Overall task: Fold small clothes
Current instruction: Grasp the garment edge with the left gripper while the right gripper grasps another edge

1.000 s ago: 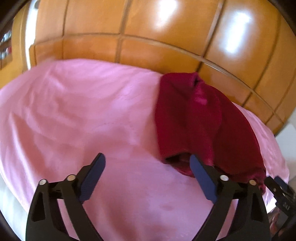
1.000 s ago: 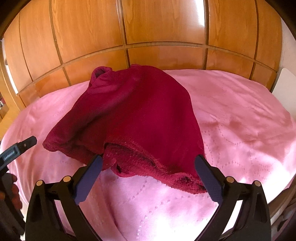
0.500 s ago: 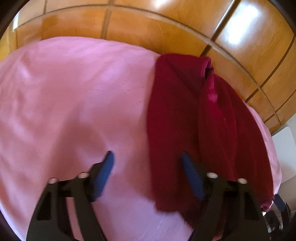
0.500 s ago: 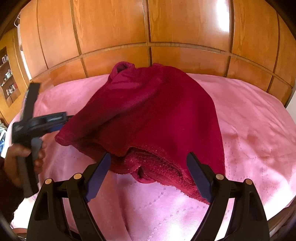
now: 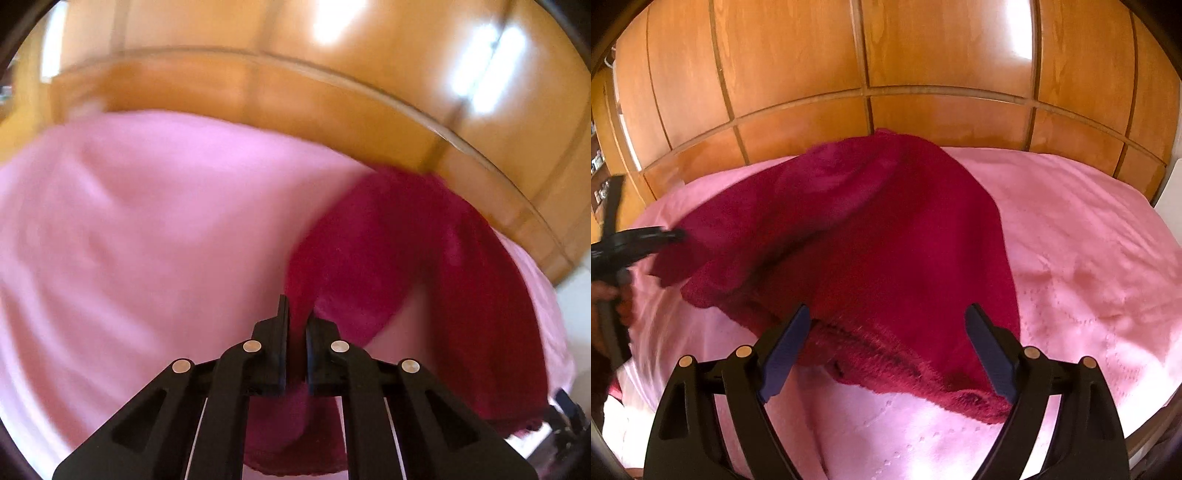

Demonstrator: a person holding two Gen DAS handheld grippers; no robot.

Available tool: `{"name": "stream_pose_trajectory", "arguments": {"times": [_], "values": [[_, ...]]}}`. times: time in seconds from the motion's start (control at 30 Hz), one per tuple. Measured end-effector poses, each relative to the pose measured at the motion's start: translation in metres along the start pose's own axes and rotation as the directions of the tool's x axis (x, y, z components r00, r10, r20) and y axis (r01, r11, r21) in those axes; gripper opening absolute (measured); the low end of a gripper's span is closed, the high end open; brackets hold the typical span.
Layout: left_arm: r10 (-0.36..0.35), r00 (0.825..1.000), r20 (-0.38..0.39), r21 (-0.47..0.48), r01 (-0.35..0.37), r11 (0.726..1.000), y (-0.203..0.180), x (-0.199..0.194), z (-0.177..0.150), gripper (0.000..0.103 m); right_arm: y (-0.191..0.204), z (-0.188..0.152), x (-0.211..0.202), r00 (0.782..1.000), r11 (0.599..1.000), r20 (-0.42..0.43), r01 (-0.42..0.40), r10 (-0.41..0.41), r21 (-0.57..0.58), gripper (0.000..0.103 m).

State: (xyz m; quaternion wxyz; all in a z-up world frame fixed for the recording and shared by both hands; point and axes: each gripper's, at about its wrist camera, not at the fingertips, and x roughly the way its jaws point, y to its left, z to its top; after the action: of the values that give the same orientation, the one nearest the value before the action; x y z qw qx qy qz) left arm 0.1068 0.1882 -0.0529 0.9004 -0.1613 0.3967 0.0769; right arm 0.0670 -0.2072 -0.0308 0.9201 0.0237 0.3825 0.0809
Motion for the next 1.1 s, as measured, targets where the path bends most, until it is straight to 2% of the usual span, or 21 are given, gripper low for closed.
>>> {"name": "stream_pose_trajectory", "arguments": {"times": [0.1, 0.2, 0.27, 0.37, 0.4, 0.43, 0.5, 0.53, 0.57, 0.6, 0.67, 0.7, 0.73, 0.8, 0.87, 0.9, 0.93, 0.97, 1.0, 1.07, 1.1], "values": [[0.117, 0.993, 0.030, -0.039, -0.116, 0.992, 0.053, -0.015, 0.019, 0.006, -0.006, 0.002, 0.001, 1.000, 1.000, -0.003, -0.004, 0.004, 0.022, 0.085], [0.251, 0.965, 0.073, 0.001, -0.252, 0.968, 0.082, -0.020, 0.038, 0.006, -0.007, 0.002, 0.002, 1.000, 1.000, -0.009, 0.001, -0.001, 0.023, 0.085], [0.297, 0.952, 0.068, -0.004, -0.298, 0.955, 0.094, -0.013, 0.052, 0.006, -0.007, 0.002, 0.001, 1.000, 1.000, -0.011, 0.007, -0.006, 0.018, 0.085], [0.329, 0.944, 0.012, -0.062, -0.328, 0.943, 0.106, 0.000, 0.067, 0.017, -0.007, 0.002, -0.005, 1.000, 1.000, -0.004, 0.019, -0.019, 0.007, 0.086], [0.323, 0.946, 0.011, -0.089, -0.321, 0.943, 0.107, 0.000, 0.071, 0.029, -0.008, 0.003, -0.006, 1.000, 1.000, -0.002, 0.023, -0.023, 0.006, 0.086], [0.292, 0.956, 0.028, -0.116, -0.287, 0.951, 0.104, -0.006, 0.069, 0.049, -0.012, 0.003, -0.009, 1.000, 1.000, 0.002, 0.030, -0.030, 0.006, 0.086], [0.200, 0.976, 0.084, -0.139, -0.187, 0.972, 0.090, -0.020, 0.057, 0.069, -0.023, 0.002, -0.014, 0.999, 0.999, 0.001, 0.049, -0.049, 0.022, 0.089], [0.124, 0.987, 0.098, -0.134, -0.110, 0.985, 0.080, -0.027, 0.050, 0.069, -0.029, 0.001, -0.015, 0.998, 0.998, -0.007, 0.055, -0.055, 0.035, 0.090], [-0.002, 0.995, 0.099, -0.117, 0.013, 0.993, 0.066, -0.033, 0.041, 0.069, -0.037, 0.000, -0.015, 0.998, 0.997, -0.022, 0.060, -0.059, 0.053, 0.090], [-0.104, 0.990, 0.092, -0.098, 0.113, 0.989, 0.048, -0.035, 0.033, 0.069, -0.043, -0.001, -0.015, 0.998, 0.996, -0.033, 0.062, -0.060, 0.070, 0.090], [-0.277, 0.959, 0.060, -0.030, 0.279, 0.960, 0.023, -0.034, 0.019, 0.071, -0.058, -0.006, -0.014, 0.997, 0.991, -0.067, 0.053, -0.045, 0.119, 0.092], [-0.375, 0.927, 0.019, 0.023, 0.375, 0.927, 0.002, -0.035, 0.007, 0.075, -0.062, -0.009, -0.012, 0.996, 0.989, -0.081, 0.046, -0.035, 0.138, 0.092], [-0.436, 0.900, -0.021, 0.063, 0.437, 0.897, -0.016, -0.035, -0.004, 0.081, -0.065, -0.012, -0.010, 0.995, 0.988, -0.093, 0.040, -0.026, 0.150, 0.093], [-0.486, 0.868, -0.103, 0.124, 0.496, 0.859, -0.050, -0.028, -0.025, 0.084, -0.068, -0.017, -0.002, 0.993, 0.985, -0.122, 0.017, 0.004, 0.173, 0.093], [-0.493, 0.851, -0.180, 0.157, 0.519, 0.840, -0.076, -0.015, -0.042, 0.084, -0.064, -0.021, 0.005, 0.990, 0.985, -0.140, 0.002, 0.022, 0.172, 0.093], [-0.471, 0.854, -0.221, 0.171, 0.510, 0.843, -0.089, -0.005, -0.051, 0.084, -0.061, -0.022, 0.010, 0.989, 0.987, -0.145, 0.003, 0.021, 0.161, 0.093], [-0.445, 0.859, -0.255, 0.188, 0.495, 0.848, -0.097, 0.005, -0.059, 0.072, -0.060, -0.023, 0.013, 0.989, 0.988, -0.146, 0.007, 0.015, 0.151, 0.093], [-0.431, 0.856, -0.283, 0.198, 0.492, 0.847, -0.102, 0.011, -0.064, 0.052, -0.057, -0.025, 0.017, 0.989, 0.990, -0.150, 0.009, 0.013, 0.143, 0.090], [-0.410, 0.850, -0.331, 0.207, 0.489, 0.847, -0.109, 0.020, -0.072, 0.013, -0.054, -0.025, 0.021, 0.988, 0.991, -0.154, 0.005, 0.015, 0.134, 0.084], [-0.371, 0.876, -0.308, 0.220, 0.445, 0.868, -0.104, 0.018, -0.078, 0.009, -0.046, -0.025, 0.025, 0.987, 0.996, -0.159, 0.020, -0.007, 0.082, 0.049], [-0.375, 0.883, -0.281, 0.211, 0.438, 0.874, -0.099, 0.015, -0.073, 0.008, -0.042, -0.026, 0.025, 0.988, 0.998, -0.155, 0.028, -0.020, 0.054, 0.042]]}}
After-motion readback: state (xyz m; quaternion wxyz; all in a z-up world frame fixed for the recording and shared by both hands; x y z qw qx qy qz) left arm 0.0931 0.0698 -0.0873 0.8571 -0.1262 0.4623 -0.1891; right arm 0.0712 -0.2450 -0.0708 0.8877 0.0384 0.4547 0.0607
